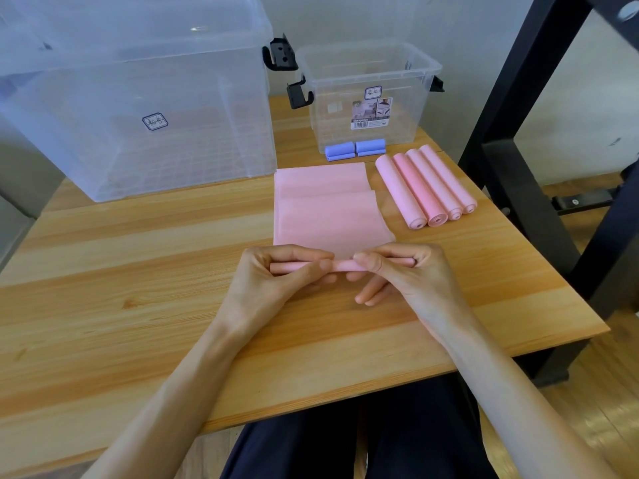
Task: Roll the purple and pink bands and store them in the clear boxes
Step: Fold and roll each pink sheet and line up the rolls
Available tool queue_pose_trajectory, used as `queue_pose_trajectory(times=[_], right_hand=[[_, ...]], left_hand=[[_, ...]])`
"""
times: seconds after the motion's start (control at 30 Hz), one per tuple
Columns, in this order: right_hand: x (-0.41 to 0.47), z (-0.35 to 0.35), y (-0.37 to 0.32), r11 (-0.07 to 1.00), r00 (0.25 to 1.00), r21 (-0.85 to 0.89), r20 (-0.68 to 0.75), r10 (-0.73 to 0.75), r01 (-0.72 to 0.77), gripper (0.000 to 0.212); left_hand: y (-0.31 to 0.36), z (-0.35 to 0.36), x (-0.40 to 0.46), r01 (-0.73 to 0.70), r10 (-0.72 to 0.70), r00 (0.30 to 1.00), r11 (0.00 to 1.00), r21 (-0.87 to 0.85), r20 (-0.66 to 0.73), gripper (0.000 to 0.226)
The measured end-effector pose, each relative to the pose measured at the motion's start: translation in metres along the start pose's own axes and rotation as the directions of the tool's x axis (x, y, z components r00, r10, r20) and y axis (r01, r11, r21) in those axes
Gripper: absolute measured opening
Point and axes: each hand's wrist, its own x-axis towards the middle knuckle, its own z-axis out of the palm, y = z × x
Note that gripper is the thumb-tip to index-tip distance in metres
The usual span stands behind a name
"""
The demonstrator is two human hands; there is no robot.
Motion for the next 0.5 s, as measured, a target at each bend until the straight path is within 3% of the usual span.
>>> queue_pose_trajectory(times=[0.5], right_hand=[[0.0009, 0.0011, 0.0017, 1.0, 1.0, 0.001, 0.014, -0.011, 0.011, 0.014]], left_hand=[[-0.001, 0.0, 0.0002, 0.04, -0.04, 0.999, 0.999, 0.001, -0.022, 0.016]])
